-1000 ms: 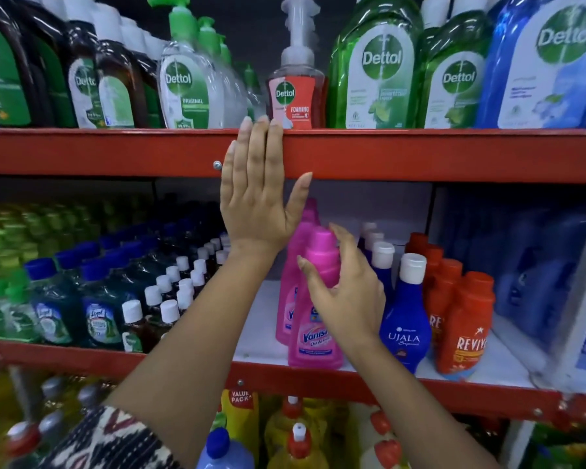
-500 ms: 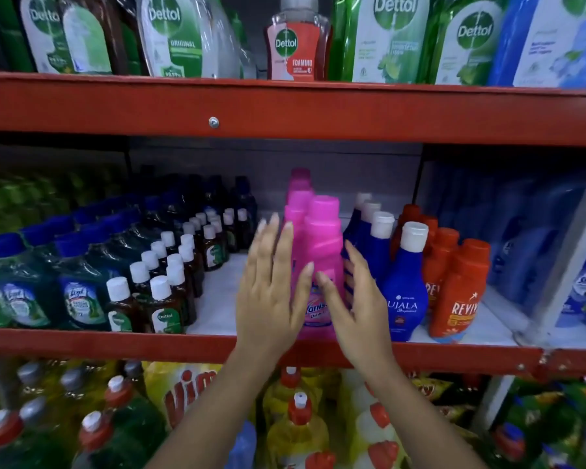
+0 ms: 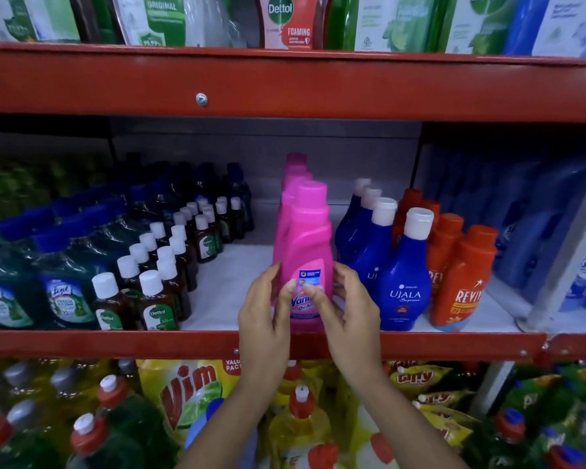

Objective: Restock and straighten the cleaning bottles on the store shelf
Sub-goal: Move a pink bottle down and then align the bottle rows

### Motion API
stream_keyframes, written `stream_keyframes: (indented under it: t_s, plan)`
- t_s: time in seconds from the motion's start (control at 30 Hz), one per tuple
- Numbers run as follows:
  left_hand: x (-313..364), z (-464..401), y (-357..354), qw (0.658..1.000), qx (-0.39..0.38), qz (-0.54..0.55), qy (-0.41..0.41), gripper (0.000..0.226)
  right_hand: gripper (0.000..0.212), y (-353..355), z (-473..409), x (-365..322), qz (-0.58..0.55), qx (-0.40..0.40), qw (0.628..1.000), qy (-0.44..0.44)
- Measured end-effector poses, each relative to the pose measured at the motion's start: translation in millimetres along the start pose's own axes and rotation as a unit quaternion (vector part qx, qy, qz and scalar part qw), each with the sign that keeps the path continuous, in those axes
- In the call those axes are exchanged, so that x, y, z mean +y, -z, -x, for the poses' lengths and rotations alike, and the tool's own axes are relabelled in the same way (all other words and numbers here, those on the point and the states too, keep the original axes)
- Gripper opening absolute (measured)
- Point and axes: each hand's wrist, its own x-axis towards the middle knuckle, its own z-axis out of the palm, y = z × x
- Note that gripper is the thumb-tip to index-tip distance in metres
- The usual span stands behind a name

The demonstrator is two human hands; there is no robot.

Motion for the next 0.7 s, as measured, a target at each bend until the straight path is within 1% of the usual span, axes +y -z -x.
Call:
stream_keyframes:
  t_s: [0.17, 0.5, 0.6, 0.7]
  plan:
    - [-4.1, -2.6, 7.3, 1.0, 0.006, -0.009, -0.002, 0.029, 0.045, -8.6, 2.8, -6.1, 0.017, 0.005, 1.0, -0.011]
    - [-7.4, -3.6, 8.7, 1.0, 0.003, 0.01, 0.013, 0.027, 0.044, -12.1, 4.5, -6.0, 0.016, 0.013, 1.0, -0.007]
    - [-3.0, -2.4, 6.7, 1.0, 0.013, -0.004, 0.006, 0.028, 0.046, -9.5, 2.3, -6.7, 0.001, -0.006, 1.0, -0.013]
    - [6.2, 4.7, -0.9, 0.998, 0.046, -0.043, -0.021, 0.03, 0.049, 1.6, 1.8, -8.6, 0.002, -0.029, 1.0, -0.002]
